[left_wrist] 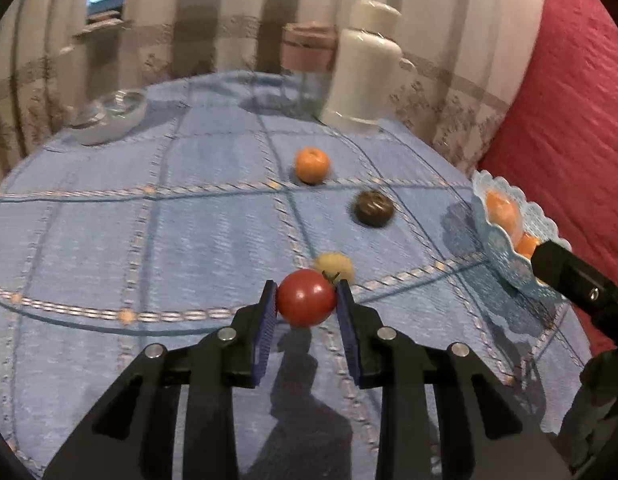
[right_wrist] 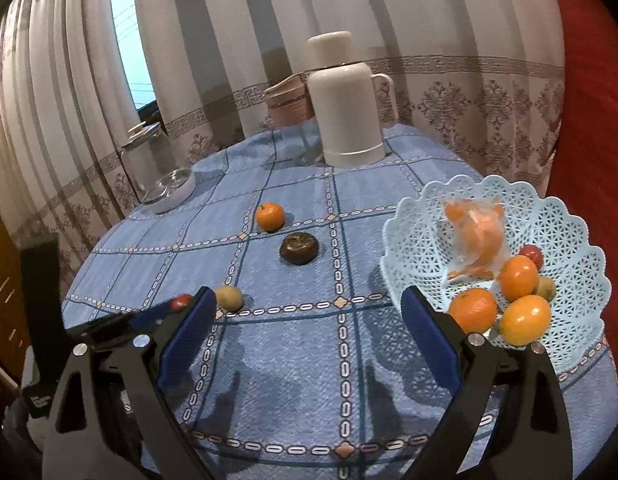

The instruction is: Organize fruits

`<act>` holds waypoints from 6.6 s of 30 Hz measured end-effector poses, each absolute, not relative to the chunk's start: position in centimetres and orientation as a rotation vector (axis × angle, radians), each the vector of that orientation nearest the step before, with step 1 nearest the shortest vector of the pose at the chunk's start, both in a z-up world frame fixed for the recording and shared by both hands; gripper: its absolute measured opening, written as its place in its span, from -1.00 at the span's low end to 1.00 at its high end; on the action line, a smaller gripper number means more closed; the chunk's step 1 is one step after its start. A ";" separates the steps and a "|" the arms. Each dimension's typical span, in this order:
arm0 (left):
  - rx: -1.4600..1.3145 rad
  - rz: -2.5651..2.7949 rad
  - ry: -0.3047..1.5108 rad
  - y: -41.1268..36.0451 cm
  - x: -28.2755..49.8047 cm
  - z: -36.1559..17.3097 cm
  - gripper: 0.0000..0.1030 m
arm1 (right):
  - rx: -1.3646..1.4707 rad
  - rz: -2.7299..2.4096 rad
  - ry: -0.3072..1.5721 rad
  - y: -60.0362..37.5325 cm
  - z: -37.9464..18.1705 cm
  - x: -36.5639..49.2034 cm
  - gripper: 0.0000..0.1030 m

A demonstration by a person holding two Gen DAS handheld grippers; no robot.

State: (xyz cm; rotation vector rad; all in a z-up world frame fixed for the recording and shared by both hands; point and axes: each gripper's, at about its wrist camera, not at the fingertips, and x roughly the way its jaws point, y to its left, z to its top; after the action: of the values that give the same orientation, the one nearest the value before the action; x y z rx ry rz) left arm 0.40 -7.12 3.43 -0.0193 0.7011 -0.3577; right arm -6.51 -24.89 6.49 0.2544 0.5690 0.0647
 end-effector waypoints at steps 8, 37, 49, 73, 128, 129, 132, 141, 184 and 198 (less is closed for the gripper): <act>-0.027 -0.235 0.628 -3.2 0.2 4.3 -0.41 | 0.212 0.093 0.597 -22.5 6.1 -5.0 0.84; -0.145 -0.088 0.633 2.0 0.2 3.9 -0.41 | 0.074 0.197 0.866 -15.3 1.3 4.7 -0.37; -0.149 -0.086 0.634 2.1 0.3 3.9 -0.41 | 0.019 0.183 0.851 -14.4 1.1 4.6 -0.44; -0.148 -0.081 0.633 2.0 0.3 3.9 -0.41 | 0.083 0.183 0.812 -15.3 2.2 2.7 -0.44; -0.076 -0.057 0.637 0.5 0.0 3.6 -0.41 | 0.287 -0.130 0.592 -31.3 8.5 -8.3 -0.43; -0.074 -0.058 0.640 0.4 -0.1 3.6 -0.41 | 0.293 -0.141 0.590 -31.9 8.5 -8.5 -0.44; -0.069 -0.068 0.642 -0.1 -0.5 3.6 -0.41 | 0.312 -0.169 0.584 -33.3 8.4 -9.2 -0.44; -0.039 -0.105 0.642 -2.2 -1.4 4.0 -0.41 | 0.381 -0.224 0.584 -37.3 7.7 -11.0 -0.43; 0.035 -0.681 0.680 -21.5 -2.1 8.1 -0.41 | 0.463 -0.299 0.478 -41.5 7.0 -12.4 0.15; 0.104 -0.773 0.697 -26.7 -1.6 6.2 -0.41 | 0.478 -0.292 0.483 -42.0 6.7 -12.3 0.15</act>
State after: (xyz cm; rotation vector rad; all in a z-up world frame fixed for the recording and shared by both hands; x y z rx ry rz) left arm -1.57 -26.75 6.20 0.1036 0.6968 -0.7731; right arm -12.30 -41.97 6.74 0.4780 0.4829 -0.2918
